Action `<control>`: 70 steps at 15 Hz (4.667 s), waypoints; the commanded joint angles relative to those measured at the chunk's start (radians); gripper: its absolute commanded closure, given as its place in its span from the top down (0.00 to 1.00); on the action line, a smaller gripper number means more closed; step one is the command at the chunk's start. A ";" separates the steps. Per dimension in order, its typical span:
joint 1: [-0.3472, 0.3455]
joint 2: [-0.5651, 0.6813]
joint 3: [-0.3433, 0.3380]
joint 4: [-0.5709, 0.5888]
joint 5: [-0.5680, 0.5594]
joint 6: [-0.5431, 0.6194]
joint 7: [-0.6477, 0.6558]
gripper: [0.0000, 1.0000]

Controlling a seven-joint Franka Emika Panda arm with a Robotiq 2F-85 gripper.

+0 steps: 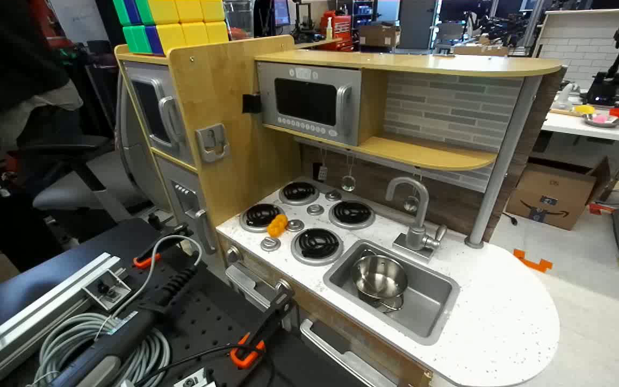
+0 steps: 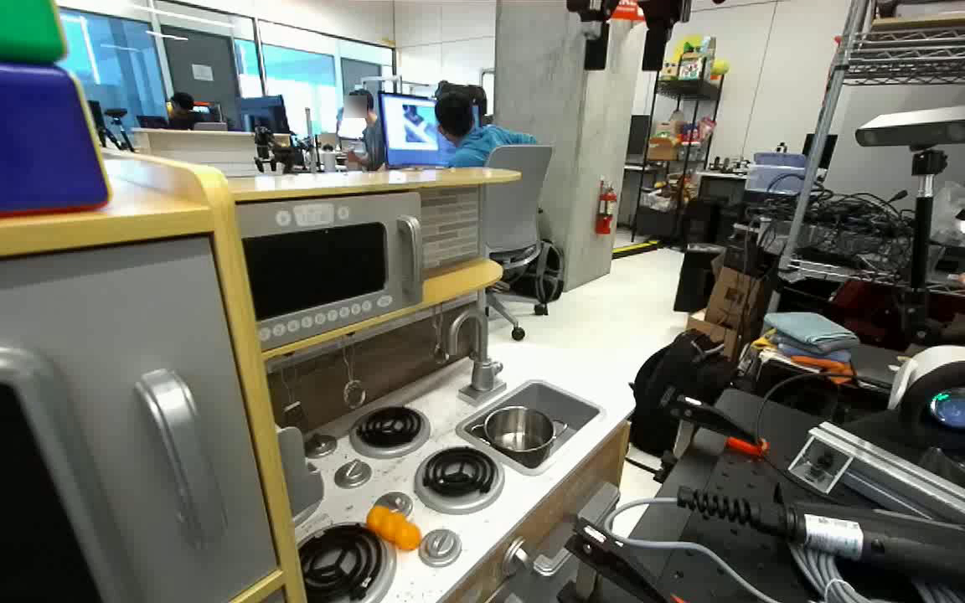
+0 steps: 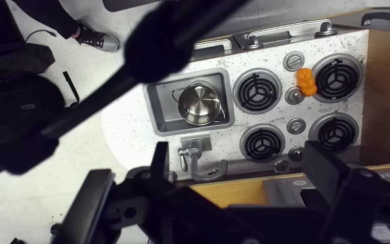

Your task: Place orange object on the stove inside the silver pot in the sink

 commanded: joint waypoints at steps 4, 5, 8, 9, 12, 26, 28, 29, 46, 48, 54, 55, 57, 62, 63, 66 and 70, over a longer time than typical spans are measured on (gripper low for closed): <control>0.006 0.000 -0.006 0.002 -0.002 -0.002 0.001 1.00; 0.006 0.000 -0.006 0.002 -0.002 -0.002 0.001 1.00; 0.006 0.000 -0.006 0.002 -0.002 -0.002 0.001 1.00; 0.006 0.000 -0.006 0.002 -0.002 -0.002 0.001 1.00; 0.006 0.000 -0.006 0.002 -0.002 -0.002 0.001 1.00; 0.038 0.071 -0.008 -0.017 0.072 0.098 -0.020 1.00; 0.057 0.125 0.002 -0.049 0.092 0.190 -0.040 1.00; 0.066 0.151 0.006 -0.064 0.097 0.239 -0.041 1.00; 0.113 0.330 0.008 -0.146 0.241 0.634 -0.478 1.00; 0.107 0.346 0.018 -0.166 0.149 0.619 -0.428 1.00; 0.123 0.480 0.013 -0.281 0.152 0.961 -0.014 1.00; 0.133 0.505 -0.002 -0.287 0.123 0.992 0.046 1.00; 0.180 0.569 -0.066 -0.288 0.013 1.074 0.165 1.00; 0.429 0.719 -0.343 -0.222 -0.266 1.107 0.463 1.00; 0.473 0.724 -0.381 -0.220 -0.289 1.097 0.498 1.00; 0.449 0.711 -0.350 -0.236 -0.254 1.079 0.463 1.00; 0.324 0.713 -0.224 -0.221 -0.244 1.092 0.262 1.00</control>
